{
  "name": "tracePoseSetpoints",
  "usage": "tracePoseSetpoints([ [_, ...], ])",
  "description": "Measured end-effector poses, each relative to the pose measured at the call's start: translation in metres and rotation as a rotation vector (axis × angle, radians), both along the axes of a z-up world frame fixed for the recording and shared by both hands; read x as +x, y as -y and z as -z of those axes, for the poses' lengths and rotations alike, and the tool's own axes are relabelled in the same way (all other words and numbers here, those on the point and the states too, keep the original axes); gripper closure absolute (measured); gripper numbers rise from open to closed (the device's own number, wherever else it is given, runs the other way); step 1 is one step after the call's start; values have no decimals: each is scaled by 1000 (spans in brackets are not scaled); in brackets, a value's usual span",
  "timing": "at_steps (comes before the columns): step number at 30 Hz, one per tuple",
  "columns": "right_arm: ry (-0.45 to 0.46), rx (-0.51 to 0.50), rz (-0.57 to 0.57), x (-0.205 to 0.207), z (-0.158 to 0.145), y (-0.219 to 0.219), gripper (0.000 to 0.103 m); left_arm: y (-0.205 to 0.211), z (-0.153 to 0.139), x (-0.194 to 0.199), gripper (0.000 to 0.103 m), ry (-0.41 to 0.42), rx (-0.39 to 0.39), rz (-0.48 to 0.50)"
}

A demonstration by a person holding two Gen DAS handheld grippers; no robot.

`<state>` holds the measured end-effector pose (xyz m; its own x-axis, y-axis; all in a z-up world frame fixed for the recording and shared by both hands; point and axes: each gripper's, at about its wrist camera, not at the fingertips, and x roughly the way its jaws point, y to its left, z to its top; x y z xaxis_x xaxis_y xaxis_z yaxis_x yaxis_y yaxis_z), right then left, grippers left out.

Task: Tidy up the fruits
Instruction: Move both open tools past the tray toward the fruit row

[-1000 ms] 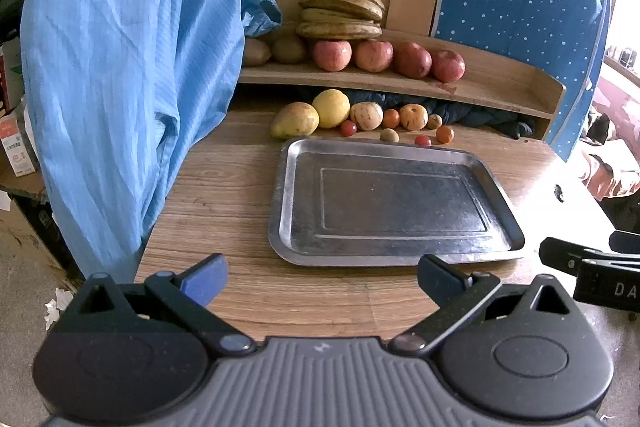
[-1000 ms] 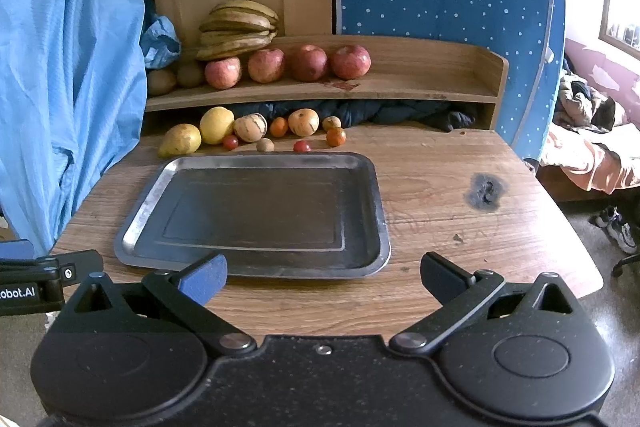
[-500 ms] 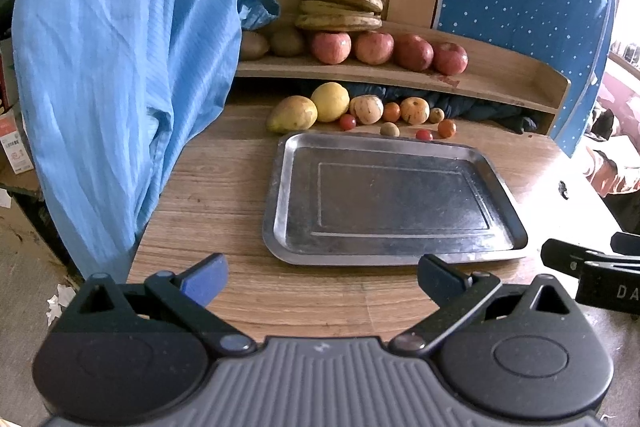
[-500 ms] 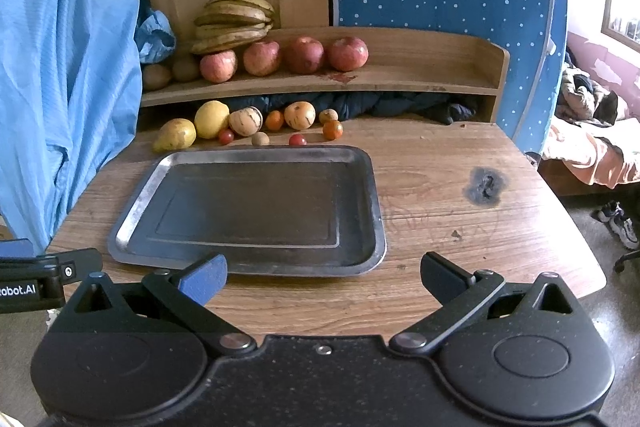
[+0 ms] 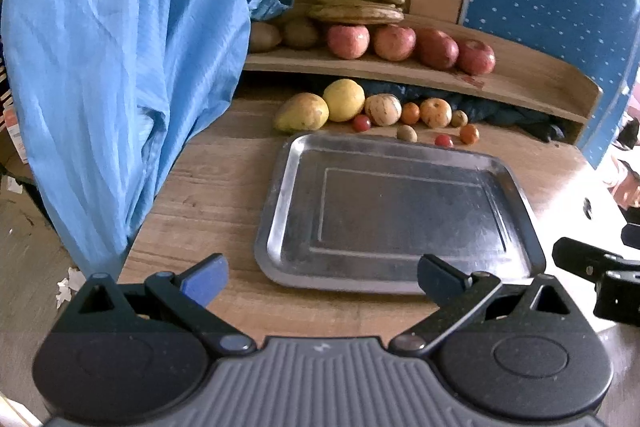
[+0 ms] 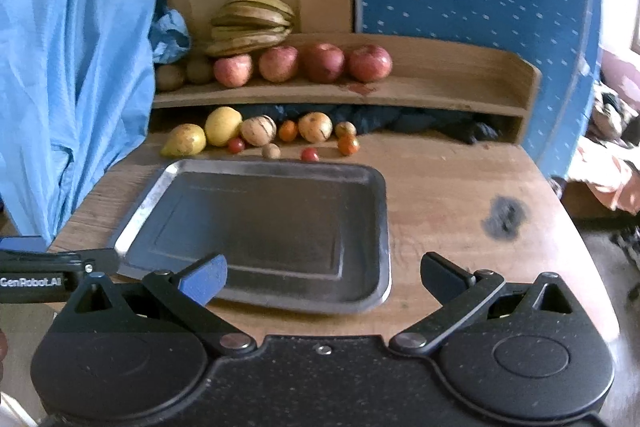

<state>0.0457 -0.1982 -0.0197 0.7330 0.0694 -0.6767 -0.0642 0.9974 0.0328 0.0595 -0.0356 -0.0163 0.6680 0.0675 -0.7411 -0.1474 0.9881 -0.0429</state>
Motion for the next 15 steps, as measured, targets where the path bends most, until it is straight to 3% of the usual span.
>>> tracePoseSetpoints([
  [15,21,19,-274,84,-4,29,0,20,7,71,0,-76,8,-186],
])
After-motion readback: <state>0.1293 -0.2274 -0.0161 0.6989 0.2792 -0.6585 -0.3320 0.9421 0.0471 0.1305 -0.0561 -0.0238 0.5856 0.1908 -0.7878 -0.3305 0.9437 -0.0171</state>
